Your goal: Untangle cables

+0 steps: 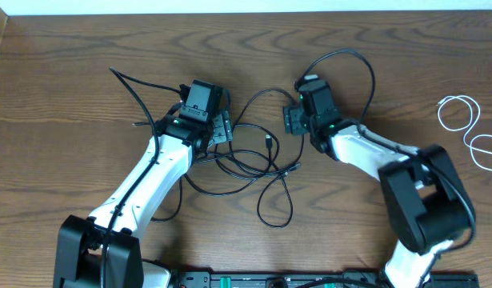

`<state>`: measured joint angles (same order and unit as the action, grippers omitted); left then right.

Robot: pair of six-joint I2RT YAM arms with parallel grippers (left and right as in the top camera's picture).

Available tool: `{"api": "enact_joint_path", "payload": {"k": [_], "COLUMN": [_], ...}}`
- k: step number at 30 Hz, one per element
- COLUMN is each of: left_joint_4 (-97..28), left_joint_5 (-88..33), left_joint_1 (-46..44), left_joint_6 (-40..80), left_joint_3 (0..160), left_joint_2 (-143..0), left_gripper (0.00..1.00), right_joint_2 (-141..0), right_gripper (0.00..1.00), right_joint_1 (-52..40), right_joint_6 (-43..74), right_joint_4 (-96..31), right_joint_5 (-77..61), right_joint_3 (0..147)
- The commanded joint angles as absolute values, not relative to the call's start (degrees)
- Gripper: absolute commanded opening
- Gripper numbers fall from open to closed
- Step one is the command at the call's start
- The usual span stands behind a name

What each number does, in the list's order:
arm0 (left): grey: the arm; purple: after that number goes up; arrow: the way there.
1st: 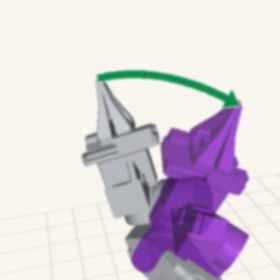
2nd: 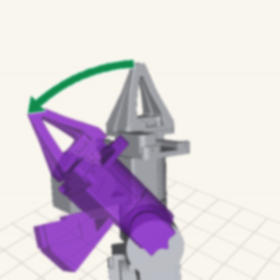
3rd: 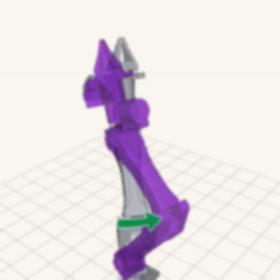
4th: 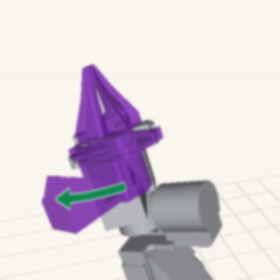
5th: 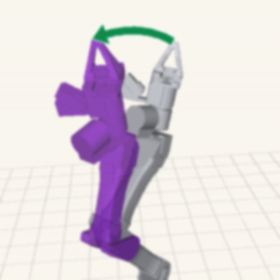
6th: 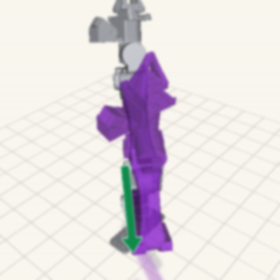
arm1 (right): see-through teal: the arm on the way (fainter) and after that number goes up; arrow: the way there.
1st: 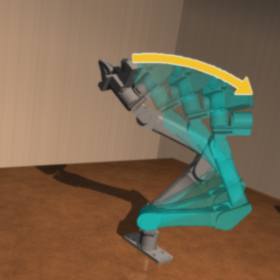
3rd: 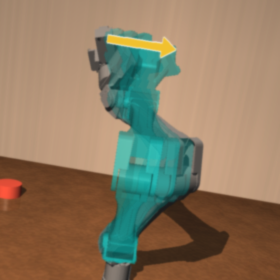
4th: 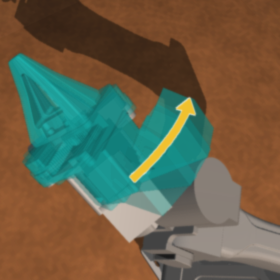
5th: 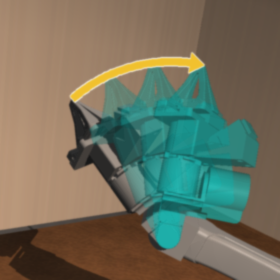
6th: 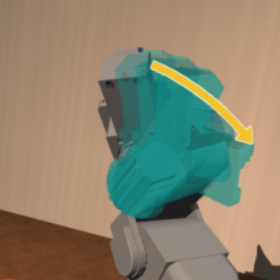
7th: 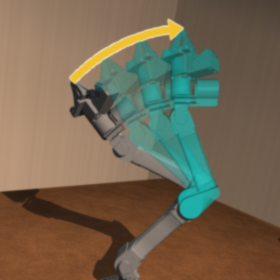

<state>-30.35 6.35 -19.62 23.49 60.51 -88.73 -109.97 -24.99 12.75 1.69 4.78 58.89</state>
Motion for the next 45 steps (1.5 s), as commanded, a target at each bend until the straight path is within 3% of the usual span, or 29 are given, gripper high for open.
{"api": "enact_joint_path", "payload": {"k": [1, 2, 4, 5, 12, 19, 26, 36, 38, 41, 45], "left_joint_4": [-30.2, -30.1, -30.1, -30.1, -29.8, -27.2, -26.9, -26.7, -26.7, -26.7, -26.7], "left_joint_5": [7.1, 7.1, 7.1, 7.1, 5.7, -11.7, -20.1, -21.5, -21.5, -21.7, -28.1], "left_joint_1": [-19.7, -19.7, -19.7, -19.7, -19.7, -19.7, -19.7, -19.7, -19.7, -19.7, -19.7], "left_joint_6": [22.7, 22.7, 22.7, 22.7, 20.8, 12.6, 8.7, 8.6, 8.6, 7.9, 2.0], "left_joint_3": [60.1, 60.1, 60.1, 60.1, 60.1, 60.1, 60.1, 60.1, 60.1, 60.1, 60.1], "left_joint_2": [-89.3, -89.3, -89.3, -89.3, -89.3, -89.3, -89.3, -89.6, -89.7, -89.8, -89.9], "left_gripper": [0.83, 0.83, 0.83, 0.83, 0.83, 0.84, 0.94, 0.94, 0.88, 0.61, 0.57], "right_joint_2": [-113.0, -113.6, -114.4, -114.5, -106.5, -92.0, -77.9, -62.7, -60.4, -58.1, -56.8], "right_gripper": [0.65, 0.58, 0.32, 0.02, 0.01, 0.01, 0.01, 0.01, 0.01, 0.01, 0.01], "right_joint_1": [-24.8, -24.8, -24.8, -24.8, -24.3, -24.3, -24.3, -24.3, -24.3, -24.3, -24.3], "right_joint_6": [12.2, 12.2, 12.2, 12.1, 13.7, 13.6, 13.6, 13.4, 11.6, 5.6, -0.3], "right_joint_4": [2.4, 2.4, 2.1, 1.5, -2.1, -6.4, -7.8, -7.7, -7.6, -7.3, -8.9], "right_joint_5": [5.6, 5.6, 5.6, 5.7, 4.6, -0.3, -1.1, 2.2, 4.8, 8.3, 12.2], "right_joint_3": [59.2, 59.2, 59.2, 59.2, 59.2, 59.2, 59.2, 59.2, 59.2, 59.2, 59.2]}}
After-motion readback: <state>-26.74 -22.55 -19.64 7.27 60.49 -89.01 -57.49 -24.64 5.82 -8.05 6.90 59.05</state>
